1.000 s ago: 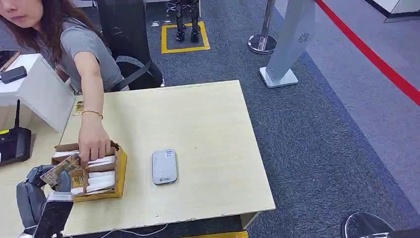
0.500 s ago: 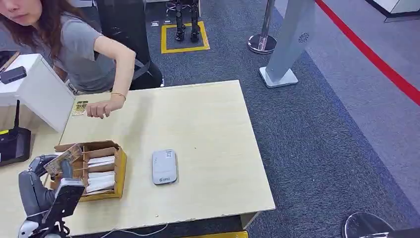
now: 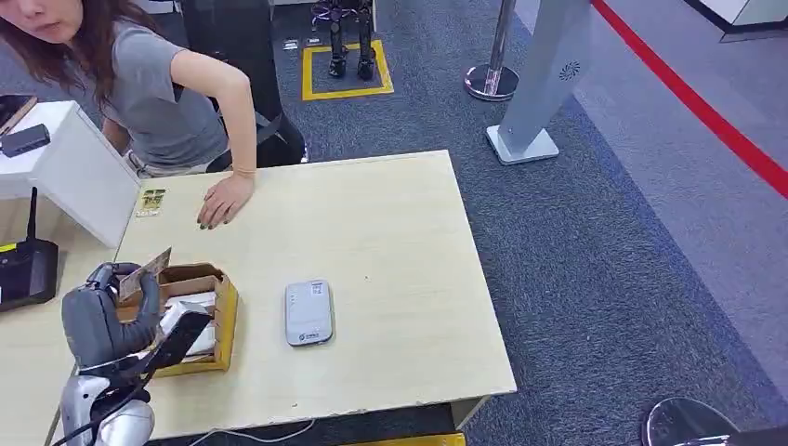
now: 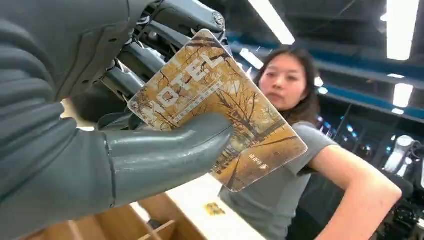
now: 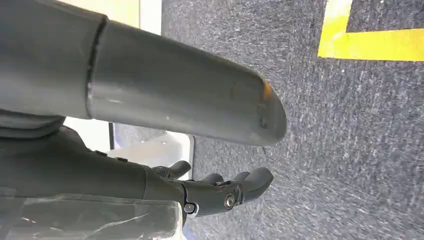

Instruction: Pass the card to the sensor for recognition and then transmit it.

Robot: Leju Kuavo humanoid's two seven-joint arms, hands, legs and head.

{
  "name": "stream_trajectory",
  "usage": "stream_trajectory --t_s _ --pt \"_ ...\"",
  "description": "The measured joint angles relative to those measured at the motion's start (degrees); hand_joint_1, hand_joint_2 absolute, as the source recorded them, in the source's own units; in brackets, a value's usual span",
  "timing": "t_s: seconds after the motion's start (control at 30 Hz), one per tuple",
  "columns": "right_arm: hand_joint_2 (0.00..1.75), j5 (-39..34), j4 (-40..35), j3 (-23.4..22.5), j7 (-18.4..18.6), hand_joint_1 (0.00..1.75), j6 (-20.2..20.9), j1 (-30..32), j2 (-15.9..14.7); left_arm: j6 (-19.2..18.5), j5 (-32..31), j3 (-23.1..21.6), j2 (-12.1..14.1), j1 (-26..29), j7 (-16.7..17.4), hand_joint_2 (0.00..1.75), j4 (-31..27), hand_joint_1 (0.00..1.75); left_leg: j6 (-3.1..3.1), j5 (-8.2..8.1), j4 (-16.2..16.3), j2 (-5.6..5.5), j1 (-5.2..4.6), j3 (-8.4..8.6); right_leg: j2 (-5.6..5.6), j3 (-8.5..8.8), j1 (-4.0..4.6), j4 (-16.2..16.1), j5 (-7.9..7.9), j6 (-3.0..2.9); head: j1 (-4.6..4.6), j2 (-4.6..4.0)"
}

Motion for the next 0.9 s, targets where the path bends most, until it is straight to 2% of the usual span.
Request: stream_trajectory --t_s 0.23,0.7,0.77,0.9 --pt "0.0 0.4 0.0 1.1 0.0 0.0 0.2 -0.3 0.0 4.4 -15.0 -5.8 0.5 -3.3 4.0 1.75 4.3 1.75 0.01 -0.01 0.0 0.0 -0.01 -0.01 0.0 -0.01 -0.01 0.0 0.0 0.0 0.02 0.0" --pt "0.0 0.7 0.0 1.6 0.0 0.0 0.3 -0.3 -0.1 5.4 -23.3 -16.1 0.6 -6.3 7.1 1.75 9.4 1.75 0.01 -0.01 0.0 0.01 -0.02 -0.01 0.01 -0.01 -0.02 0.0 0.0 0.0 0.0 0.0" --pt "0.0 0.7 0.0 1.7 0.0 0.0 0.4 -0.3 -0.1 5.2 -24.9 -17.5 0.6 -6.8 8.4 1.75 10.5 1.75 0.01 -0.01 0.0 0.0 -0.02 -0.01 0.01 -0.01 -0.02 0.0 0.0 0.0 0.0 0.0" --pt "0.0 0.9 0.0 2.2 0.0 0.0 0.7 -0.4 -0.2 4.4 -30.8 -21.0 0.9 -8.5 13.2 1.75 14.0 1.75 0.01 -0.01 0.0 0.0 -0.02 -0.01 0.01 -0.01 -0.02 0.0 0.0 0.0 0.0 -0.02"
